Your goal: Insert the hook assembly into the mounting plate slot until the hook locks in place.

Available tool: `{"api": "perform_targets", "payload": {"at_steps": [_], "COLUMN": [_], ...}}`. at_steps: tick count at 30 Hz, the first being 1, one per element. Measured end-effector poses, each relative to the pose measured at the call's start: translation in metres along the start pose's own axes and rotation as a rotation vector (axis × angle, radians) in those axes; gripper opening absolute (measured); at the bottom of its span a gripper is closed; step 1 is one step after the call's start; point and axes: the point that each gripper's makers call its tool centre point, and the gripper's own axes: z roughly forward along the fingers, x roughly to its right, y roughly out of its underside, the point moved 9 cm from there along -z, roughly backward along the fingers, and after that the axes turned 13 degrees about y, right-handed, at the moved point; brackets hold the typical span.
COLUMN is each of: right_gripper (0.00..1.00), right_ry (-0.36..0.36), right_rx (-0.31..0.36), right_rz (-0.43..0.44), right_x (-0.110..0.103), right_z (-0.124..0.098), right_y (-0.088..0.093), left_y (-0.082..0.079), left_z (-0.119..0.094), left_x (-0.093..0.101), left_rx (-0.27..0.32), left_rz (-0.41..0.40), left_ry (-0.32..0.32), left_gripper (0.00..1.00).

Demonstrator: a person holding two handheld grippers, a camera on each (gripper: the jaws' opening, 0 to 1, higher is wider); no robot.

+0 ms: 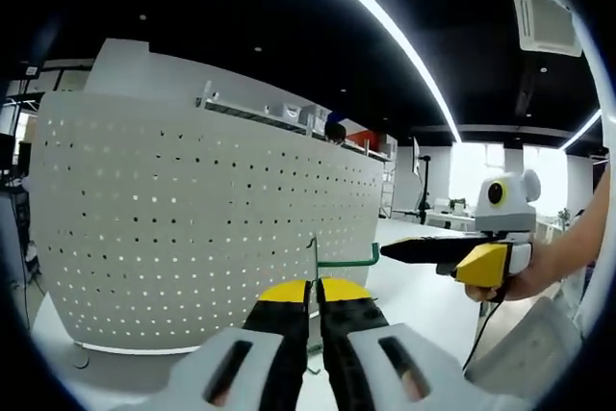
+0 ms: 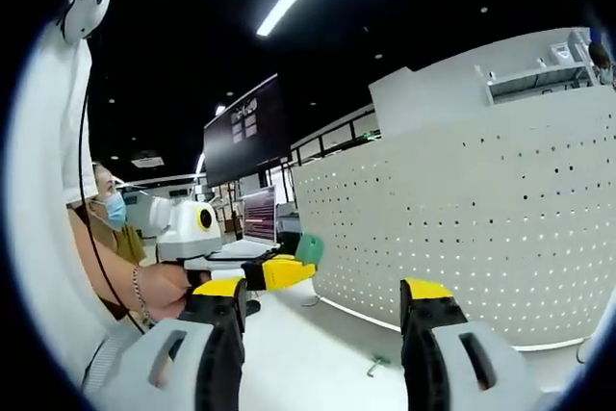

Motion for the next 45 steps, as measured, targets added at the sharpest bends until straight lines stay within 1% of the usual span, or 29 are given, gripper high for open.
{"api": "perform_targets", "payload": {"at_steps": [1,5,9,13,17,23,30,35,39,42,45], "right_gripper": [0.63,0.63,0.63,0.61,0.56,0.51,0.40,0.33,0.29,0.28,0.21], "right_ry": [-0.006,-0.013,-0.030,-0.033,-0.043,-0.020,0.005,-0.001,-0.004,0.009,0.008], "right_rx": [-0.003,0.004,0.000,0.008,0.013,0.020,0.009,0.013,0.019,0.018,0.011], "right_rz": [-0.009,0.013,0.009,0.033,0.037,0.056,0.063,0.088,0.100,0.089,0.099], "right_x": [-0.002,-0.004,-0.009,-0.011,-0.013,-0.011,-0.011,-0.010,-0.010,-0.010,-0.011], "right_z": [0.003,0.009,0.016,0.022,0.026,0.028,0.028,0.027,0.026,0.026,0.025], "right_y": [0.000,0.000,0.000,-0.002,-0.003,-0.006,-0.004,-0.004,-0.003,-0.003,-0.002], "left_y": [0.000,0.000,-0.001,-0.001,-0.002,-0.002,-0.002,-0.003,-0.003,-0.002,-0.002], "left_z": [0.000,-0.001,-0.002,-0.001,-0.001,0.002,0.007,0.010,0.012,0.013,0.014], "left_x": [0.000,0.000,0.000,0.001,0.001,0.004,0.009,0.012,0.014,0.016,0.018], "left_rx": [0.003,0.003,0.003,0.004,0.006,0.010,0.013,0.015,0.015,0.015,0.015], "left_rz": [-0.002,0.000,-0.002,-0.002,-0.001,-0.009,-0.011,-0.010,-0.012,-0.012,-0.013], "left_ry": [0.000,-0.003,-0.005,-0.005,-0.004,0.002,0.022,0.030,0.035,0.040,0.043], "left_gripper": [0.03,0.03,0.03,0.03,0.03,0.03,0.03,0.03,0.03,0.03,0.03]}}
